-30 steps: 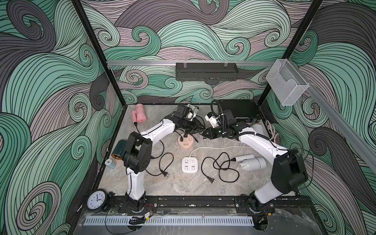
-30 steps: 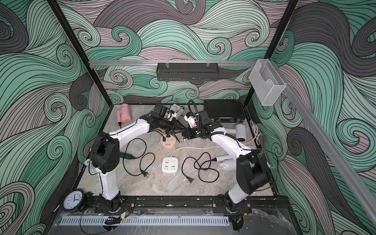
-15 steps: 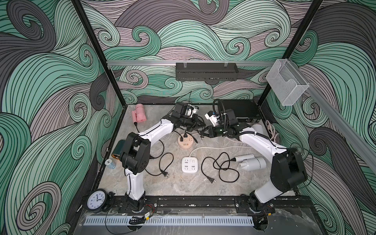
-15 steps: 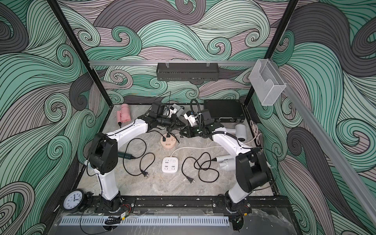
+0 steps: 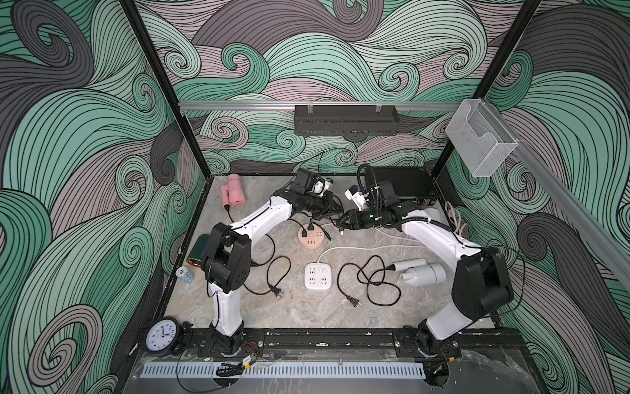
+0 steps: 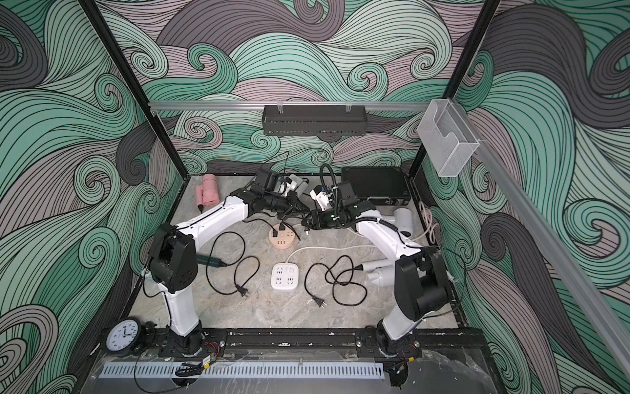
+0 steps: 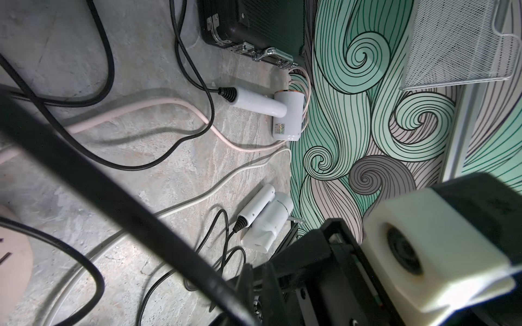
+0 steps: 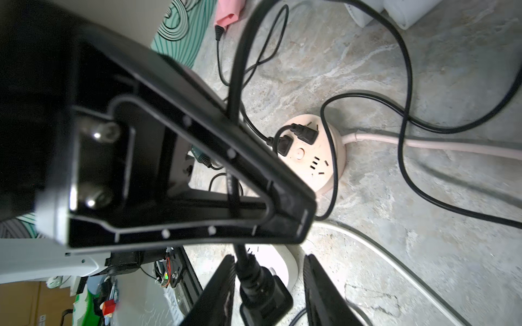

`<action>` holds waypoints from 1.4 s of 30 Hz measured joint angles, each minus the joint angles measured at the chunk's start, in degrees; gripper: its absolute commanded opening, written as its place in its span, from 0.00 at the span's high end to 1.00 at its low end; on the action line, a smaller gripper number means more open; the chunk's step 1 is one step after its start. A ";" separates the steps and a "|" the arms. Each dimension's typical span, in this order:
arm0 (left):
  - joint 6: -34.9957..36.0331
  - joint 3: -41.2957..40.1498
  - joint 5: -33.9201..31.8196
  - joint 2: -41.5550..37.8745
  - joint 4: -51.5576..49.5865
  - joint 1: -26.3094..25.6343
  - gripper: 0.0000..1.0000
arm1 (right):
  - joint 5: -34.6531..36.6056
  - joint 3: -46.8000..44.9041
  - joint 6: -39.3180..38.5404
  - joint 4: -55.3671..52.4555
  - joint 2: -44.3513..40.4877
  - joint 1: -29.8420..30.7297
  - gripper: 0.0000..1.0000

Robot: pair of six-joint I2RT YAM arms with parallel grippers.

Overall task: Charge the blow dryers
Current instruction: Pick up the plug from the center of the board.

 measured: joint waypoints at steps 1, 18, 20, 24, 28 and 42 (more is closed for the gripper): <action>0.44 0.26 -0.50 0.02 -0.66 -0.20 1.00 | 0.98 0.61 -0.35 -1.11 0.00 0.20 0.59; 3.06 4.55 -6.12 1.62 -8.37 -2.21 1.00 | 11.91 5.14 -2.36 -8.26 0.07 4.76 0.80; 3.21 4.61 -6.45 1.79 -8.98 -2.34 1.00 | 12.26 5.16 -2.43 -8.81 0.07 4.79 0.81; 3.50 5.95 -7.17 2.38 -10.10 -2.43 1.00 | 13.18 5.27 -2.78 -9.66 0.11 4.81 0.64; 3.63 6.80 -7.45 2.43 -10.58 -2.45 1.00 | 13.57 5.27 -2.67 -9.92 0.11 4.81 0.65; 3.85 6.80 -7.45 2.78 -10.93 -2.45 1.00 | 14.49 5.27 -2.32 -10.01 1.57 6.88 0.70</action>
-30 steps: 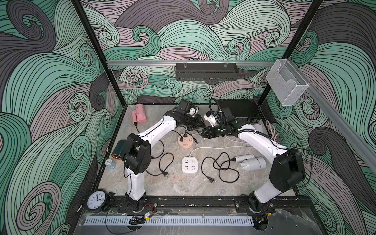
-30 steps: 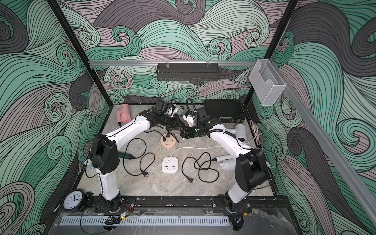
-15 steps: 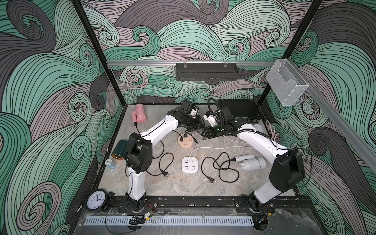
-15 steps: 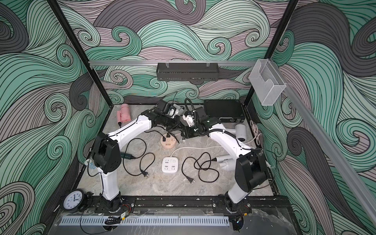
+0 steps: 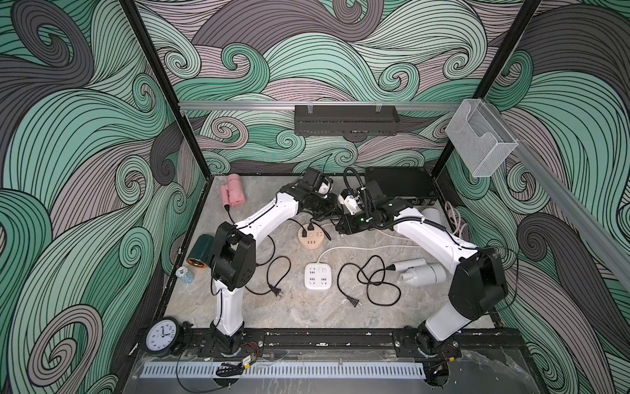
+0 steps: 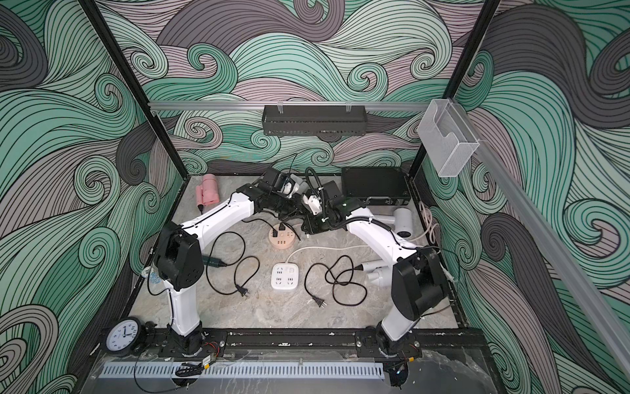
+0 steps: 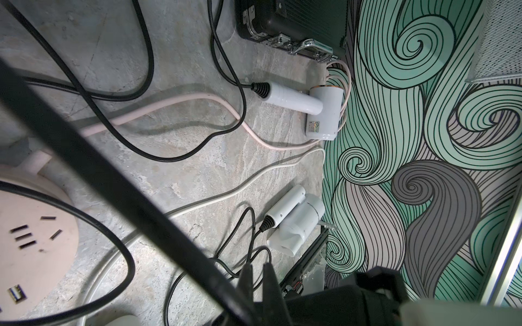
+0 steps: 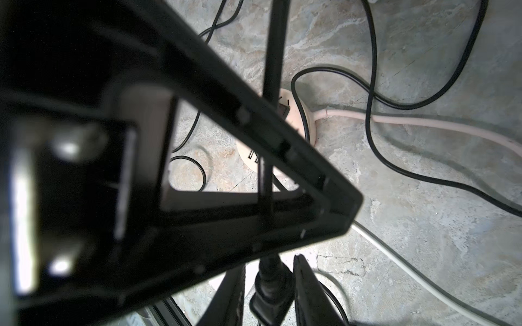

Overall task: Charge the blow dryers
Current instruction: Pick up the plug from the center of the board.

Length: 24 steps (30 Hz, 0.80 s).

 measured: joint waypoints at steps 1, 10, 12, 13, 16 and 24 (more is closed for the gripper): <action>0.00 0.00 0.00 0.04 0.02 0.02 1.00 | 0.09 0.00 -0.02 -0.07 0.22 0.22 0.74; 0.17 -0.02 0.00 0.26 -0.07 0.00 1.00 | 1.70 0.00 -0.24 -0.79 0.52 0.55 0.91; 0.20 -0.02 0.02 0.26 -0.07 0.00 1.00 | 2.05 0.00 -0.22 -0.74 0.52 0.55 0.92; 0.24 -0.02 0.02 0.26 -0.07 0.00 0.99 | 2.21 0.00 -0.22 -0.72 0.52 0.55 0.92; 0.57 -0.02 0.02 0.26 -0.07 0.00 0.86 | 2.73 -0.13 -0.17 -0.50 0.52 0.61 0.95; 2.89 -2.97 -1.09 -1.92 -0.92 1.01 0.55 | 6.25 -9.22 2.05 6.86 -3.54 0.59 0.94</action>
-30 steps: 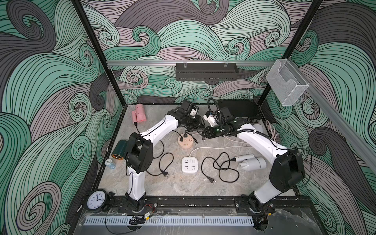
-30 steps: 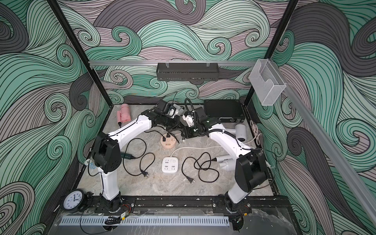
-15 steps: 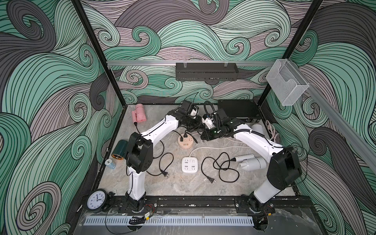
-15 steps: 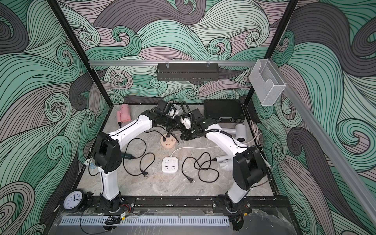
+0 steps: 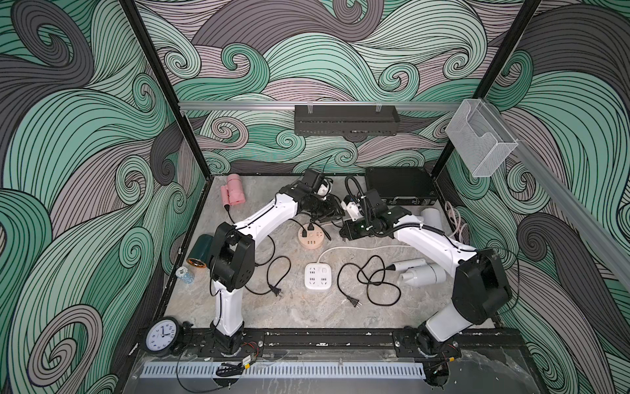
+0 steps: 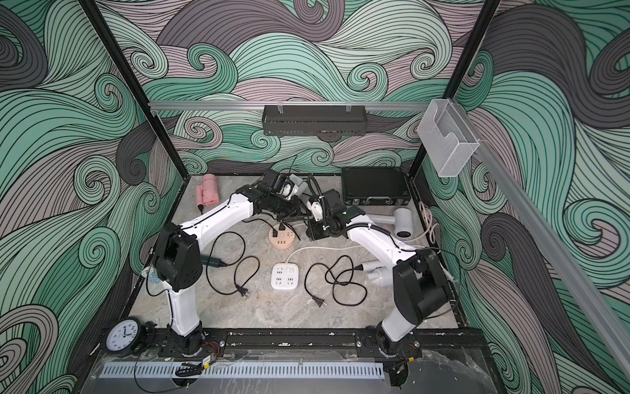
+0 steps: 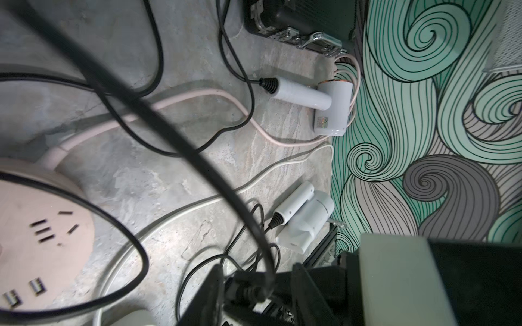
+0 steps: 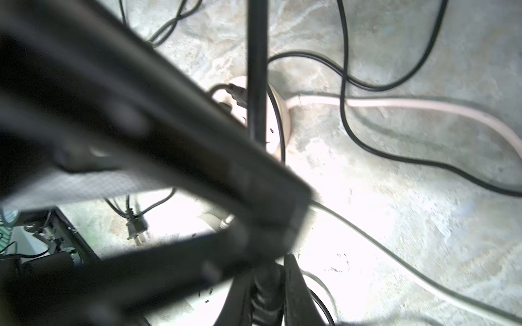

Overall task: Charge the blow dryers
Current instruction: Pick up the plug from the center of the board, then insert the plug into the socket.

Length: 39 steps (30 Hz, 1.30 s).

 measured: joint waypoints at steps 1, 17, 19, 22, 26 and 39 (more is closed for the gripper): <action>0.57 -1.36 -0.33 -1.27 -0.46 0.52 0.54 | 0.85 -1.73 0.44 1.36 -1.36 0.00 0.94; 1.88 -15.41 1.84 -11.43 -3.82 3.74 0.81 | 5.38 -5.90 4.50 4.79 -9.07 -1.77 0.94; 0.98 -15.58 2.25 -9.90 -3.21 2.58 0.81 | 5.01 -5.90 5.11 3.96 -10.14 -3.41 0.94; 0.02 -13.90 2.58 -6.86 -2.49 1.16 0.80 | 4.48 -5.90 5.53 3.26 -11.52 -5.44 0.93; -1.11 -12.17 2.64 -2.60 -1.07 0.37 0.80 | 3.58 -6.78 5.68 2.93 -12.17 -5.79 0.92; -2.47 -6.47 -0.66 3.85 3.30 0.44 0.79 | -0.02 -14.08 9.25 4.70 -14.78 -3.06 0.92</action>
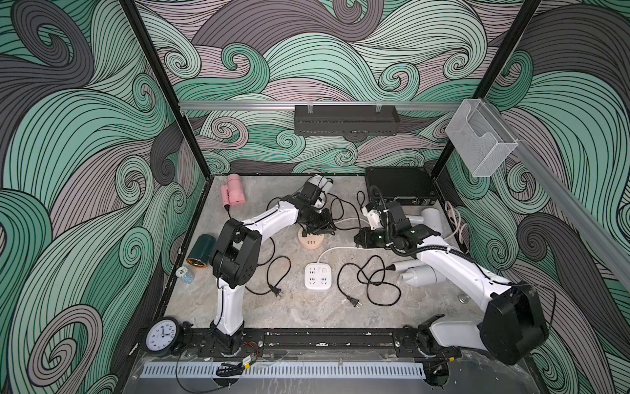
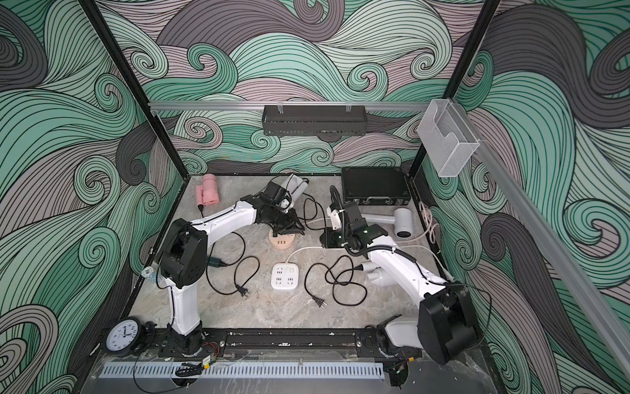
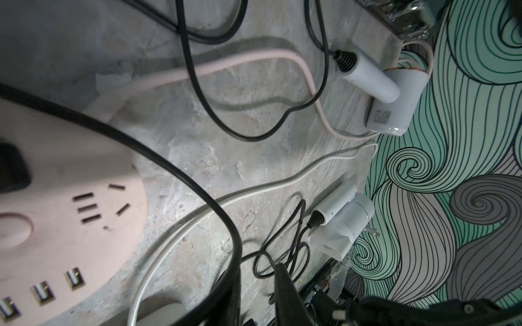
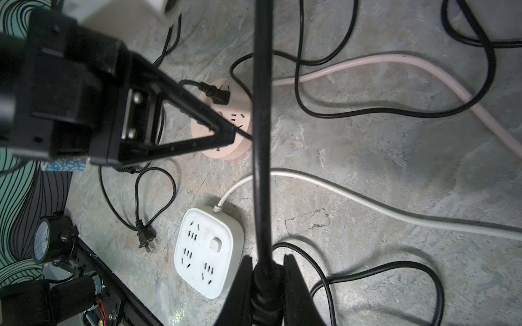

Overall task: Charge the blow dryers
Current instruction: Insert the plug into the socket.

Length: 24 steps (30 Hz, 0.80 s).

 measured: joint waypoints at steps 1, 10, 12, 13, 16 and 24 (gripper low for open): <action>0.02 0.74 -0.22 0.39 0.52 0.09 0.78 | -0.07 -0.81 0.59 0.98 -0.52 0.76 0.91; 0.22 4.22 -0.35 2.93 2.91 2.12 0.79 | -0.24 -3.56 6.32 11.34 1.29 6.73 0.92; 0.20 4.22 0.22 2.93 3.65 2.75 0.79 | -0.15 -3.74 7.69 14.99 3.80 7.30 0.92; 0.20 4.31 0.83 2.93 3.87 3.21 0.79 | -0.04 -3.74 8.55 17.25 5.64 7.63 0.93; 0.17 5.38 2.58 3.06 3.78 4.42 0.79 | 0.07 -3.67 10.93 23.34 11.28 8.24 0.93; 1.25 8.11 5.11 3.08 2.47 6.40 0.79 | 2.36 -1.81 13.88 33.46 22.38 8.79 0.94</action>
